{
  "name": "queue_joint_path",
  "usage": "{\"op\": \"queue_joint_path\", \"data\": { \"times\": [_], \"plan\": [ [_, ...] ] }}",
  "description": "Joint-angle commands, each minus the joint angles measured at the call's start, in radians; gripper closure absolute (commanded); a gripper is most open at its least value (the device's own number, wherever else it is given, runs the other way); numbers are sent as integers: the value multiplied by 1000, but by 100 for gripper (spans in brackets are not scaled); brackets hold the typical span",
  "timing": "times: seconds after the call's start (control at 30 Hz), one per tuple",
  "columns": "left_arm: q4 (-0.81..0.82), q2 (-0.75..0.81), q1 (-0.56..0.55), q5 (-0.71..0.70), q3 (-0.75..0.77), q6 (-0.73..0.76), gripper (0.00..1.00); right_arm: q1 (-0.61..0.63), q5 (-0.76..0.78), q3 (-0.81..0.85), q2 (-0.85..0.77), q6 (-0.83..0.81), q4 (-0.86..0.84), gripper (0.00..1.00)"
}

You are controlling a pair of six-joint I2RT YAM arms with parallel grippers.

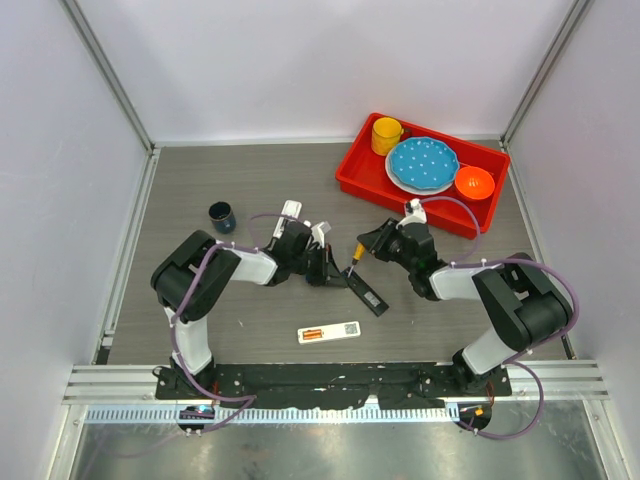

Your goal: Unload the batteries from the remote control

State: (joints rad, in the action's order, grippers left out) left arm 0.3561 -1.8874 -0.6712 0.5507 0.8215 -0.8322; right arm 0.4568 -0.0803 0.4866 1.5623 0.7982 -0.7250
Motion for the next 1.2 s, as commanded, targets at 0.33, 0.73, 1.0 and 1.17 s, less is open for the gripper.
{"op": "queue_joint_path", "data": {
  "times": [0.33, 0.73, 1.0, 1.17],
  "plan": [
    [-180, 162, -18, -40, 67, 117, 80, 25, -72, 73, -83, 26, 38, 99],
    [-479, 438, -18, -219, 160, 323, 35, 23, -32, 93, -220, -57, 176, 99],
    [-709, 631, -18, -509, 102, 413, 7, 23, -22, 86, -268, -82, 216, 99],
    [-782, 754, -18, -638, 19, 387, 0, 25, -21, 73, -300, -88, 231, 99]
  ]
}}
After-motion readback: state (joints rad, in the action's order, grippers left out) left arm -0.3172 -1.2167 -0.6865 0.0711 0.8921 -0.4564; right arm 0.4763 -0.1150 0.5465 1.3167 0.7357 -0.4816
